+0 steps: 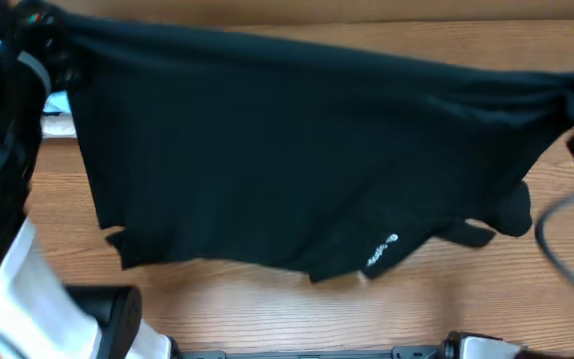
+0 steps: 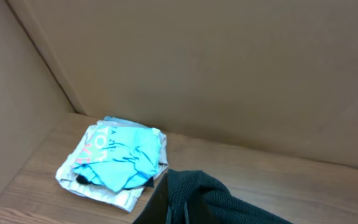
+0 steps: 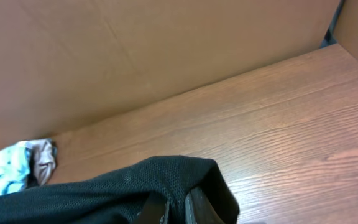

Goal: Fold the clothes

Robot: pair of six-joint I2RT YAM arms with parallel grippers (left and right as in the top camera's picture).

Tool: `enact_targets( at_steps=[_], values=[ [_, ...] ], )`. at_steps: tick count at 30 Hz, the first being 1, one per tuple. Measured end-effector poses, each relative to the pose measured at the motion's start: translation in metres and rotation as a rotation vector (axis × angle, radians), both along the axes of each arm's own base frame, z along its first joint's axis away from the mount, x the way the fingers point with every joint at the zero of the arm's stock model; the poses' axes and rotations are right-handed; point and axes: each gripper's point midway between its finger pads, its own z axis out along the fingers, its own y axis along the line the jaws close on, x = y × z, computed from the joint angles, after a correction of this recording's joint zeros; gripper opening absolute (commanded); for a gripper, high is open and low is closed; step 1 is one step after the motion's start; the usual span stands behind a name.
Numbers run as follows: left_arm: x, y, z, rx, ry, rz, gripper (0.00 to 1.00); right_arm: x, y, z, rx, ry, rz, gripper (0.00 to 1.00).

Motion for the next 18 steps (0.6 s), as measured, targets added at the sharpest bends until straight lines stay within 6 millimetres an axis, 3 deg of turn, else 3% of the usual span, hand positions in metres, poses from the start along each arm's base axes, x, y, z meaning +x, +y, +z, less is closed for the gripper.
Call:
enact_targets(
  at_steps=[4, 9, 11, 14, 18],
  values=[
    [0.061, -0.002, -0.025, 0.004, 0.035, 0.004, 0.04, 0.067, -0.009, -0.017, -0.02, 0.031, 0.016, 0.04],
    [0.141, -0.006, -0.062, 0.006, 0.049, 0.004, 0.04, 0.17, -0.023, -0.041, -0.052, -0.012, 0.032, 0.04],
    [0.162, -0.008, -0.072, 0.007, 0.04, 0.001, 0.04, 0.195, -0.026, -0.044, -0.062, -0.047, 0.035, 0.04],
    [0.183, -0.01, -0.069, 0.005, -0.014, -0.001, 0.04, 0.216, -0.028, -0.036, -0.083, -0.117, 0.043, 0.04],
    [0.186, -0.01, -0.039, 0.017, -0.127, -0.007, 0.04, 0.218, -0.029, -0.013, -0.111, -0.198, 0.046, 0.04]
  ],
)
